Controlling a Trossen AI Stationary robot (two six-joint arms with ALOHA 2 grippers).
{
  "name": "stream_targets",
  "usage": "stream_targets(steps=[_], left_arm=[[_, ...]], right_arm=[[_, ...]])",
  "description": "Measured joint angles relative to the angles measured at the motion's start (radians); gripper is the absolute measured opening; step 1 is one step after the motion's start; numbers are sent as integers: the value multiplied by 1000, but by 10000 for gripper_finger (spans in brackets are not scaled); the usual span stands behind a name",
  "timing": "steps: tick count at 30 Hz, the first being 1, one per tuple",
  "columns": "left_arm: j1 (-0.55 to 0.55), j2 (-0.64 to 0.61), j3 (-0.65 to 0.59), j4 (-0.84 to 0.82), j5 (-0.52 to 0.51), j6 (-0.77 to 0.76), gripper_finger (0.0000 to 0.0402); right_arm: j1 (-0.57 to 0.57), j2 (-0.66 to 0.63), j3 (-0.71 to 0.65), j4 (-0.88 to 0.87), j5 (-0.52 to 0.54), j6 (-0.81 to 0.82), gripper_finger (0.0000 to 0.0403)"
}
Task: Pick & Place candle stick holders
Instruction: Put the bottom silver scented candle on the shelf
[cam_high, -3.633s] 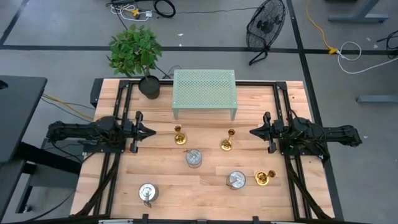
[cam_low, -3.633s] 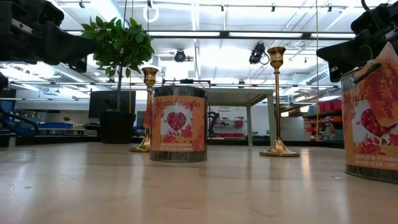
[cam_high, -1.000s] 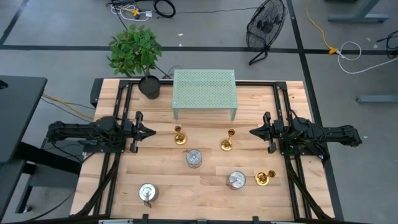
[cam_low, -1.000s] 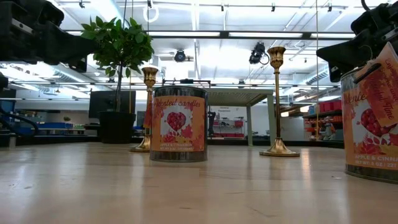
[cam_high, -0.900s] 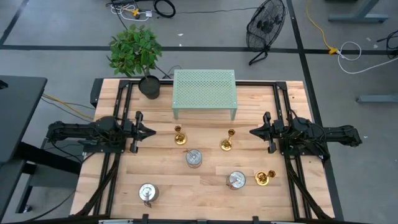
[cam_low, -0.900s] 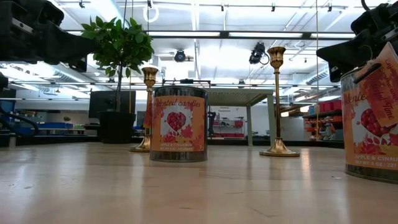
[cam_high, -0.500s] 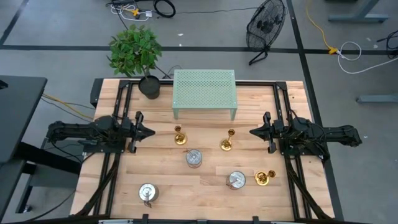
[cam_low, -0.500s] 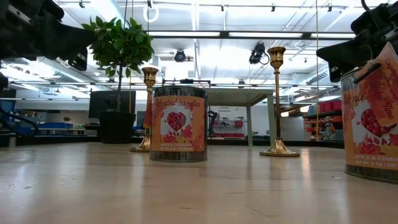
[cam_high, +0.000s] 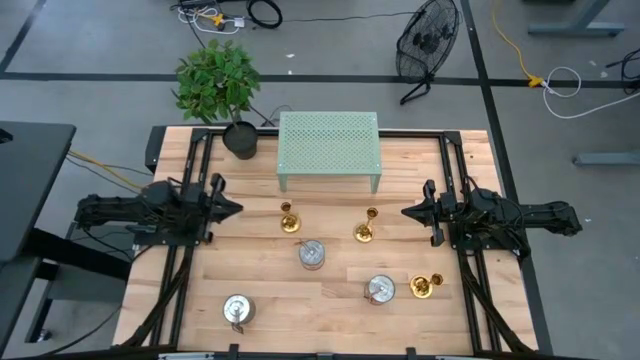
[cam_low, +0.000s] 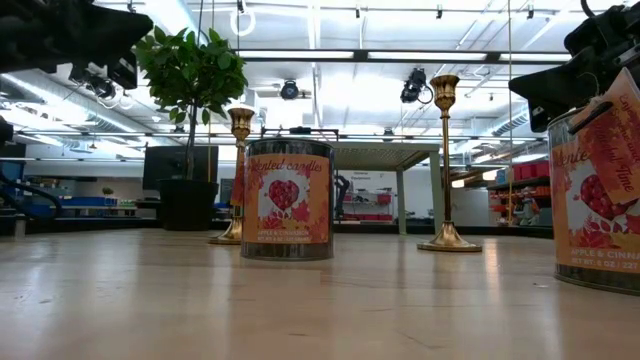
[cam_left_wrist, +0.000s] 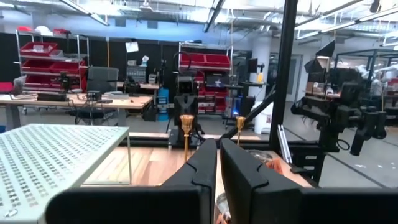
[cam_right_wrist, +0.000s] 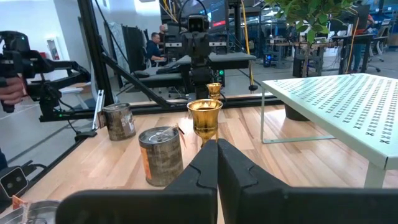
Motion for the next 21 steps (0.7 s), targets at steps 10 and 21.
stream_targets(steps=[10, 21], left_arm=[[0, 0, 61, -73, -15, 0, 30], [0, 61, 157, -160, -44, 1, 30]], right_arm=[[0, 0, 0, 0, 0, 0, 3], [0, 0, 0, 0, 0, 0, 3]])
